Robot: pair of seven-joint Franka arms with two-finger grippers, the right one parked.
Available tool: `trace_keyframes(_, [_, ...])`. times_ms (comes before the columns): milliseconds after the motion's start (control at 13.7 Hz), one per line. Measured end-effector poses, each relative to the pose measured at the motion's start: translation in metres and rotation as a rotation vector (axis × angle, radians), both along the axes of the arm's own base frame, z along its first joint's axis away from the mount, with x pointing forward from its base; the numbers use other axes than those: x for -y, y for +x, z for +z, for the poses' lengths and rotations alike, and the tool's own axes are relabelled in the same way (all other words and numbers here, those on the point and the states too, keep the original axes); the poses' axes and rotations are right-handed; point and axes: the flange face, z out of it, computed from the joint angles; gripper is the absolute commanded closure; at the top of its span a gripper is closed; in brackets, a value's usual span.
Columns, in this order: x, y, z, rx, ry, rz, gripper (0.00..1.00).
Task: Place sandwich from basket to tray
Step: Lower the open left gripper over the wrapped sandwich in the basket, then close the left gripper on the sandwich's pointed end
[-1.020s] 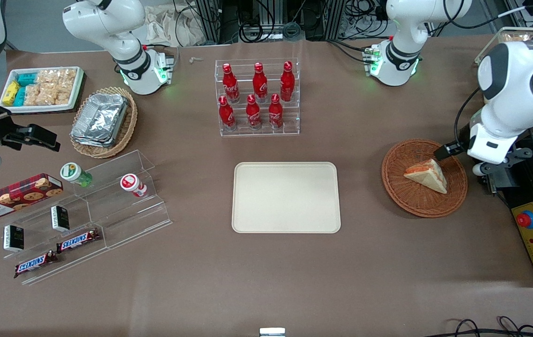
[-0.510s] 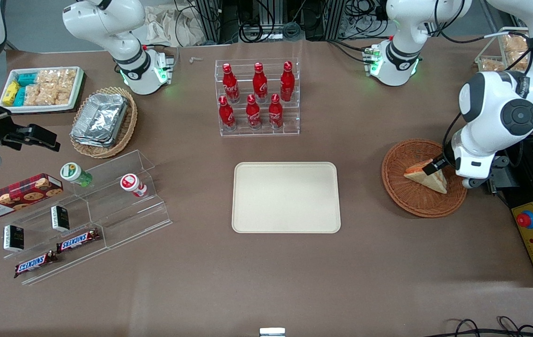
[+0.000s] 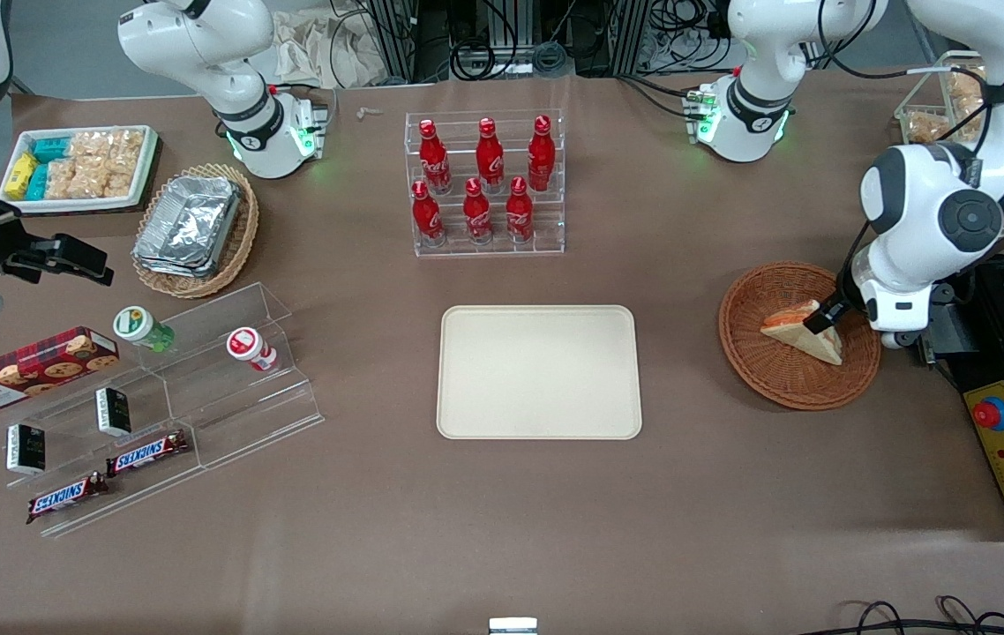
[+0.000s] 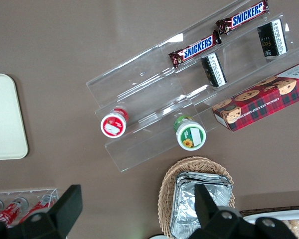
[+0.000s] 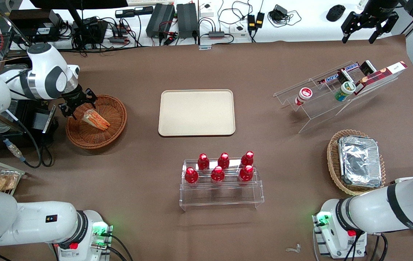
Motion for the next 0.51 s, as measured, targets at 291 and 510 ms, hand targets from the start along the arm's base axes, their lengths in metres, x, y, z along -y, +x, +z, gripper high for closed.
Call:
trace_keyframes(291, [0.0047, 0.0023, -0.0097, 0.006, 0.005, 0.071, 0.00])
trace_keyframes(510, [0.0057, 0.0022, -0.0132, 0.002, 0.005, 0.081, 0.00])
